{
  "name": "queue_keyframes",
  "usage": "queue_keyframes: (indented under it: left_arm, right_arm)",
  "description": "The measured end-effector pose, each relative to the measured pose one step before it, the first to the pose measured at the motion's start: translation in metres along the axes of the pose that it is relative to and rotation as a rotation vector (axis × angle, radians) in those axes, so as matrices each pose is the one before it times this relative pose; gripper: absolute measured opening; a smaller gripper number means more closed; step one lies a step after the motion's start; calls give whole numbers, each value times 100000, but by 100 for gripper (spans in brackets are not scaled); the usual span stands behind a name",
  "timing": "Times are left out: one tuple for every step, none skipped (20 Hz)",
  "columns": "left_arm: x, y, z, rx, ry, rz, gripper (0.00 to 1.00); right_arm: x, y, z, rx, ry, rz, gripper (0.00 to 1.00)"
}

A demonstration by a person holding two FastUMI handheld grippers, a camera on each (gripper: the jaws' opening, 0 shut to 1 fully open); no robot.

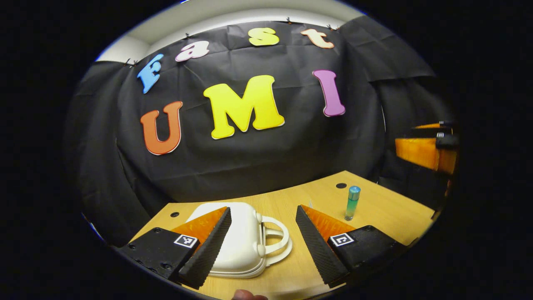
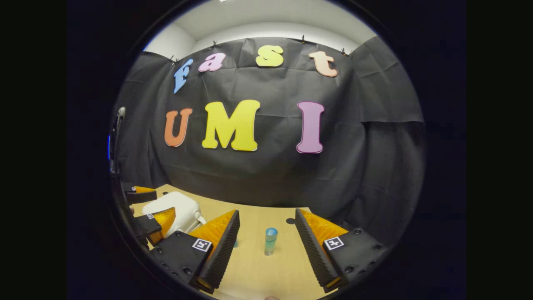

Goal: First open the suitcase, pack the skin care products into it, and then close the suitcase.

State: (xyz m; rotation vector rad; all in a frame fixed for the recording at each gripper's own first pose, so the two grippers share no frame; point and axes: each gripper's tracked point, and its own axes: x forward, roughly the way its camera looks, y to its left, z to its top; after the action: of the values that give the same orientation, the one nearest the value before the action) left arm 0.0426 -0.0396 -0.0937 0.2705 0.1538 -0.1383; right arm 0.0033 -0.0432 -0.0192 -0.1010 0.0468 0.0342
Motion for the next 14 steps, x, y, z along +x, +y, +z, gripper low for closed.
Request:
queue_keyframes:
  left_arm:
    - [643, -292, -950, 5920, 2812, -1189, 99]
    - [641, -280, -810, 5681, 2571, -1705, 99]
    - [549, -443, -740, 6094, 2366, -1312, 99]
    - [293, -613, -671, 6240, 1819, -1001, 99]
    - [388, -620, -493, 6509, 1959, -1658, 99]
    - [459, -807, -688, 7476, 2436, -2119, 99]
    - [478, -475, -943, 7755, 4243, -3050, 99]
    - [670, -228, -947, 6746, 3362, -2366, 98]
    - [673, -455, -792, 4886, 2754, -1745, 98]
    - [776, -568, -889, 3719, 3304, -1404, 98]
    - [564, -336, -686, 3200, 2344, -1117, 98]
    - [735, 209, -308, 2987, 1108, 716, 98]
    - [359, 153, -172, 3257, 1264, 900, 97]
    - [523, -148, -325, 2571, 1263, 646, 98]
  right_arm:
    - [-263, -674, -160, 103, 216, -657, 79]
    - [-227, -512, -250, 707, 225, -252, 79]
    - [-162, -490, -308, 782, 474, -370, 80]
    - [-201, -538, -372, 234, 765, -1040, 79]
    - [-176, -565, -348, 259, 695, -994, 79]
    - [-183, -455, -158, 735, 393, -600, 79]
    - [-200, -365, -98, 943, 134, -464, 79]
    - [3, -401, -228, 296, 212, -928, 79]
    - [-41, -400, -270, -259, 381, -921, 79]
    - [36, -381, -129, -217, 256, -746, 79]
    - [-93, -354, -70, -17, 210, -784, 79]
    - [50, -338, 52, 93, -37, -879, 79]
    - [25, -342, -114, 49, 44, -1051, 79]
    - [38, -428, -124, 445, 318, -912, 79]
